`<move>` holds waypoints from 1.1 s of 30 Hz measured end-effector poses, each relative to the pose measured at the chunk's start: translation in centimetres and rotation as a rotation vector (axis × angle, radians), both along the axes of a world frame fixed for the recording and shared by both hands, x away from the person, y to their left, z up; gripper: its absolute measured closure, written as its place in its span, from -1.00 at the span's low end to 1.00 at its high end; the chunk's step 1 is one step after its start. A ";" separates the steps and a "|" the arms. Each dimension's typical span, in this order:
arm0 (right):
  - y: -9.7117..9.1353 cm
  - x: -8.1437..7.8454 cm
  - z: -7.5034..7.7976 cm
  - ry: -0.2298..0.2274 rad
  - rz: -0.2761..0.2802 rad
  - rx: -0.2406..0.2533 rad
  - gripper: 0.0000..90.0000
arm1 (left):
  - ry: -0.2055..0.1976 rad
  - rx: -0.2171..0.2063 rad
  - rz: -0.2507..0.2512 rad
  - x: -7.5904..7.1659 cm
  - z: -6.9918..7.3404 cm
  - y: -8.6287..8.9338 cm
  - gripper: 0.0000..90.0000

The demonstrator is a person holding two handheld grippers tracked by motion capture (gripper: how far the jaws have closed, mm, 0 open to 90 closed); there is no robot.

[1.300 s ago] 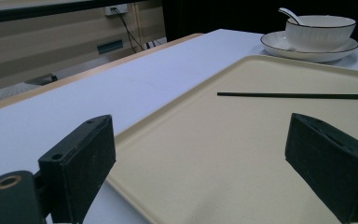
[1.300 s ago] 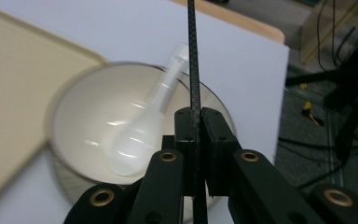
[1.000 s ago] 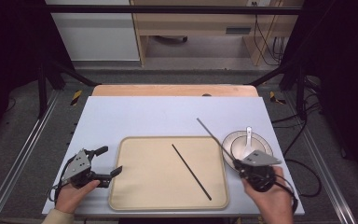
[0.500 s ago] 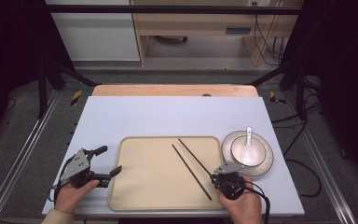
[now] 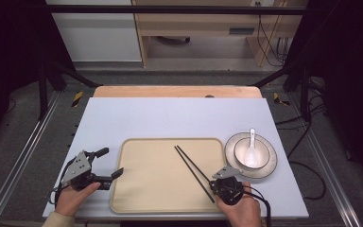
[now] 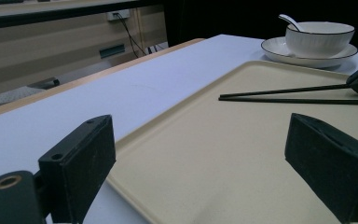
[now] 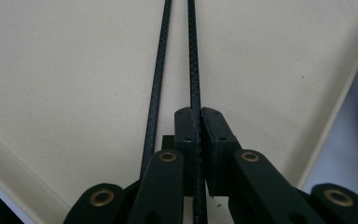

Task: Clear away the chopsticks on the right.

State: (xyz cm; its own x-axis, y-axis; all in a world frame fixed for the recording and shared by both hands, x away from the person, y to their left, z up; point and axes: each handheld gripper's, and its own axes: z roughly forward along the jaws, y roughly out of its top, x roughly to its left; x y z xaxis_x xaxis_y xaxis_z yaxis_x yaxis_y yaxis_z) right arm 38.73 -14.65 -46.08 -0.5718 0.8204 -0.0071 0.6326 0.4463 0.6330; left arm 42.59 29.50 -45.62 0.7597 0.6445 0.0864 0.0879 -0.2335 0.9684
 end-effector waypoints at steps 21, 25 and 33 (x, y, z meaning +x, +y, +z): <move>0.1 0.0 -0.1 -0.056 0.026 0.046 0.56 | -0.004 0.001 0.000 0.0 0.1 0.1 -0.82; 0.1 0.1 0.1 -0.095 0.015 0.069 0.32 | -0.003 0.002 0.000 0.0 0.1 0.0 -0.82; 0.1 1.1 0.5 -0.162 -0.003 0.075 -0.27 | -0.003 0.003 -0.001 0.0 0.0 0.0 -0.82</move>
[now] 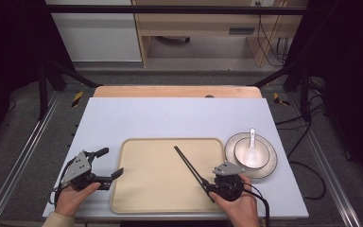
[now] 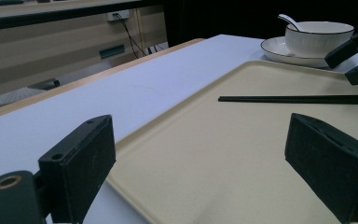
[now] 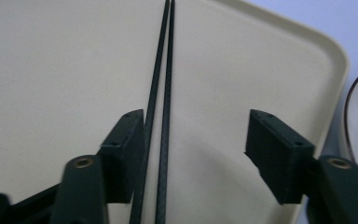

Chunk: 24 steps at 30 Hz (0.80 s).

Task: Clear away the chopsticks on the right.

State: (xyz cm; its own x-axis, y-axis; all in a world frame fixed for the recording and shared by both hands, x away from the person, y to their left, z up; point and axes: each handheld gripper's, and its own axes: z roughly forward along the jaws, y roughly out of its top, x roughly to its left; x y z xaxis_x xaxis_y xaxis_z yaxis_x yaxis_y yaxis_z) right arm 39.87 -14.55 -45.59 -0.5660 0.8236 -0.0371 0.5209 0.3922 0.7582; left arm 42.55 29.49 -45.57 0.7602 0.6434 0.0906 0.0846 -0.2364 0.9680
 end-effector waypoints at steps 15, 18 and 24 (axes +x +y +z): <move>-1.0 1.2 1.6 -0.118 -0.034 0.000 -0.78 | -0.001 0.016 -0.029 -0.3 0.4 -0.9 -0.79; -1.6 1.2 2.3 -0.153 -0.039 0.010 -0.75 | 0.004 0.023 -0.044 -0.5 0.7 -1.7 -0.77; -3.6 1.0 3.5 -0.219 -0.064 0.040 -0.74 | 0.035 0.048 -0.062 -0.3 1.5 -3.7 -0.70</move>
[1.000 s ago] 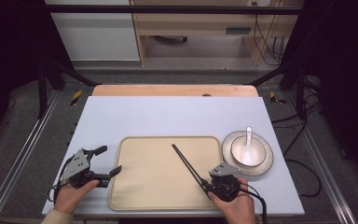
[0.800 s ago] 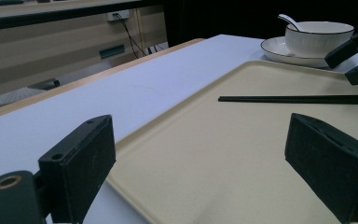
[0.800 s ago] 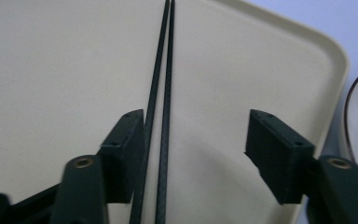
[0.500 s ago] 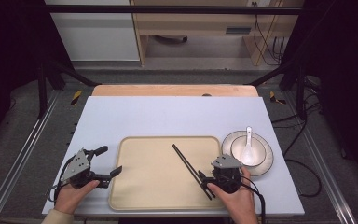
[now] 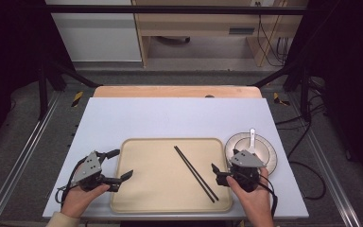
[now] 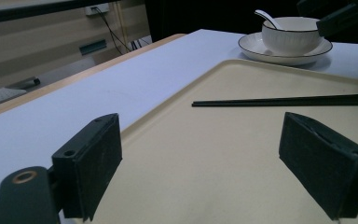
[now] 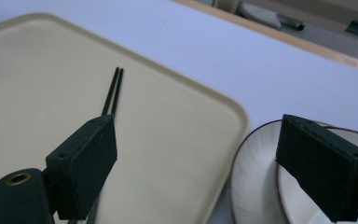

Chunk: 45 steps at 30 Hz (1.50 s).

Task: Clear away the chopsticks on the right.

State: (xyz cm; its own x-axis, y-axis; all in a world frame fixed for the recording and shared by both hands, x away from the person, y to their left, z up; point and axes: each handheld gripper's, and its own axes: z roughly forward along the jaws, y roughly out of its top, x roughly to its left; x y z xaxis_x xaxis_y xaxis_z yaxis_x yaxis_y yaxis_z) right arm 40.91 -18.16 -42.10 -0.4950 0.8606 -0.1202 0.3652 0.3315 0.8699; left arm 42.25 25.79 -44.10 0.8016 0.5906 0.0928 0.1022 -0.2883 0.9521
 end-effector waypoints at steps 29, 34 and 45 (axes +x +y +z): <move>-5.6 -1.6 -1.3 -0.190 0.055 0.122 -0.76 | 0.311 0.297 -0.058 6.4 -3.0 -16.7 0.90; -5.4 -1.5 -1.4 -0.201 0.065 0.121 -0.72 | 0.338 0.305 -0.038 6.9 -3.3 -17.3 0.92; -5.6 -1.6 -1.6 -0.186 0.053 0.134 -0.68 | 0.336 0.323 -0.046 8.4 -3.5 -20.0 0.92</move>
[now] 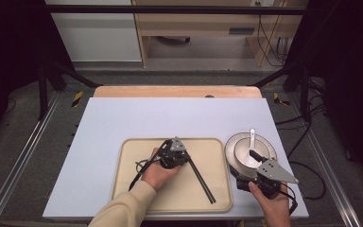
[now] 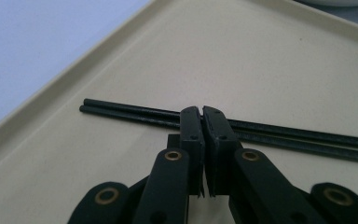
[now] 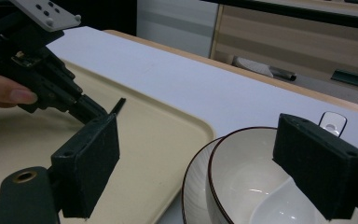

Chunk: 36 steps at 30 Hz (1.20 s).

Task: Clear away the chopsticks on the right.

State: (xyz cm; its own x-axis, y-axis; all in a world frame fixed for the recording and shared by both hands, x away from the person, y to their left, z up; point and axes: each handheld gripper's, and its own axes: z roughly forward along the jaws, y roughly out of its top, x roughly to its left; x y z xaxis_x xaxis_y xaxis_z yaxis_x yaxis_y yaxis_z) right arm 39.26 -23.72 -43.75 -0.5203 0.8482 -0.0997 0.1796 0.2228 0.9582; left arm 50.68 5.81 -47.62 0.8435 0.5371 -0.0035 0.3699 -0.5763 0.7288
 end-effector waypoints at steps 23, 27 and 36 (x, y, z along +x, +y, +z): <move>-0.2 -0.1 -0.4 0.015 -0.005 -0.005 -0.65 | 0.015 0.001 -0.132 -2.1 0.8 -2.3 0.97; -0.1 -0.1 -0.4 0.015 -0.002 -0.009 -0.64 | 0.025 0.006 -0.154 -2.8 0.8 -2.5 0.97; -0.2 -0.1 -0.4 0.015 -0.001 -0.011 -0.64 | 0.027 0.012 -0.170 -3.0 0.2 -3.5 0.97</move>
